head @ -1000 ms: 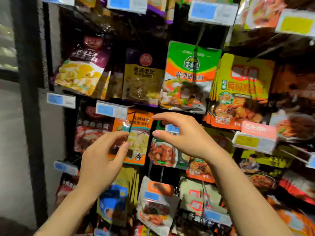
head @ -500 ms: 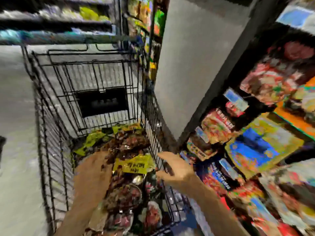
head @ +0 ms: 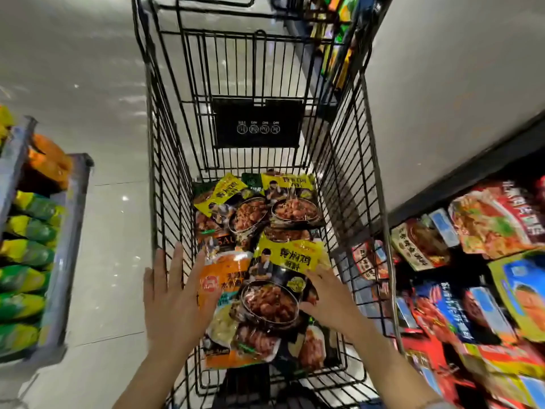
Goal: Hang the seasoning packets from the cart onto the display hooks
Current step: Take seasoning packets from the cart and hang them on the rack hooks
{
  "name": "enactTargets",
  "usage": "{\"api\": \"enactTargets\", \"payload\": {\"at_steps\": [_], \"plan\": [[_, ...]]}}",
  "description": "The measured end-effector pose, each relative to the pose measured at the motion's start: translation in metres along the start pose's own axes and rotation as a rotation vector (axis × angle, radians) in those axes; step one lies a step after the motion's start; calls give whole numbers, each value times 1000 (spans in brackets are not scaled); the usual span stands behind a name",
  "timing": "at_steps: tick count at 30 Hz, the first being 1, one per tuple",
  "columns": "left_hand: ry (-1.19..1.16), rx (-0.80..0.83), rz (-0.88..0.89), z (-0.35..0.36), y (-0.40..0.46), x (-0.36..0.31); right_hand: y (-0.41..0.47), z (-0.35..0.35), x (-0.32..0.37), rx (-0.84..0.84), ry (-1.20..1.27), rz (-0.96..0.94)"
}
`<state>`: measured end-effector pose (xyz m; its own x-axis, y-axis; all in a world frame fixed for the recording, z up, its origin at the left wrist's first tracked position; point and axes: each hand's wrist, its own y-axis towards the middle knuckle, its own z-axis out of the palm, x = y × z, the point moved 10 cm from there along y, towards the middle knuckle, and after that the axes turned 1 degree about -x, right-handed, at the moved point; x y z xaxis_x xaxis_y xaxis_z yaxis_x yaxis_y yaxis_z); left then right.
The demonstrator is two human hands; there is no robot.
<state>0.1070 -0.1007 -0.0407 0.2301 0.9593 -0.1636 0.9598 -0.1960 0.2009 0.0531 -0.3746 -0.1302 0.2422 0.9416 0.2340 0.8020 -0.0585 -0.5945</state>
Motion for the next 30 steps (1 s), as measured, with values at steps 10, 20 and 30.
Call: {"api": "enactTargets", "payload": {"at_steps": [10, 20, 30], "plan": [[69, 15, -5, 7, 28, 3, 44, 13, -8, 131, 35, 62], [72, 17, -46, 17, 82, 4, 181, -43, -10, 25, -30, 29], [104, -6, -21, 27, 131, 12, 349, -85, 4, -5, -168, -22]]}}
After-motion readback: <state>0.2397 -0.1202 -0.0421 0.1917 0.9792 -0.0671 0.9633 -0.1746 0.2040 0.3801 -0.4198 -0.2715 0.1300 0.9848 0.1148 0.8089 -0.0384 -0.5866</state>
